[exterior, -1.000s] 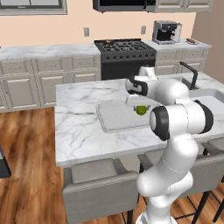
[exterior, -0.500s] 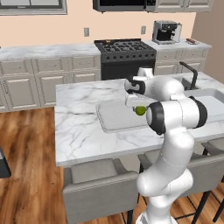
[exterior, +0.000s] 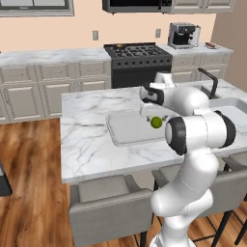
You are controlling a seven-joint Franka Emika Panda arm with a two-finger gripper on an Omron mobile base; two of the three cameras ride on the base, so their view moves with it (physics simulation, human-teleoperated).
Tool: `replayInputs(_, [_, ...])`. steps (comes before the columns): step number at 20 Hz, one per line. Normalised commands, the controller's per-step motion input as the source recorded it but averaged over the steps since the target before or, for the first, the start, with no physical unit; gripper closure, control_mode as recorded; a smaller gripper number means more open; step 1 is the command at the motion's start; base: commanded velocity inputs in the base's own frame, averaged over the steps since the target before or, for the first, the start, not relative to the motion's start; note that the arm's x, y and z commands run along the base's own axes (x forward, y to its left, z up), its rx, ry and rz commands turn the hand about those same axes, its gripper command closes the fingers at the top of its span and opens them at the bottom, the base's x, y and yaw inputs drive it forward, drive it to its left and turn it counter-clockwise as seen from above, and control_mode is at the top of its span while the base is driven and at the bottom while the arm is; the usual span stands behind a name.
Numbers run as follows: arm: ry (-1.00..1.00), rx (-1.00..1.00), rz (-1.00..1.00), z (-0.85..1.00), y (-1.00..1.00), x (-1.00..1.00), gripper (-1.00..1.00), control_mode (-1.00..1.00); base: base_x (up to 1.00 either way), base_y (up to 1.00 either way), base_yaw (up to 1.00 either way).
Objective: Place the cold items (cucumber and lime) from the fridge in one tupperware on the dining counter. Place the warm items (hot dog and kebab skewer) in the stove area in another tupperware.
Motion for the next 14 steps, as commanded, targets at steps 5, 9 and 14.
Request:
replayInputs(5, [-0.27,0.0,0.0,0.66,0.05,-0.5,-1.0,-1.0,0.0,0.0,0.0])
replayInputs(9, [-0.21,0.0,0.0,0.52,0.05,-0.8,-1.0,-1.0,0.0,0.0,0.0])
replayInputs(14, [-0.14,0.0,0.0,0.44,0.08,-0.99,-1.0,-1.0,0.0,0.0,0.0])
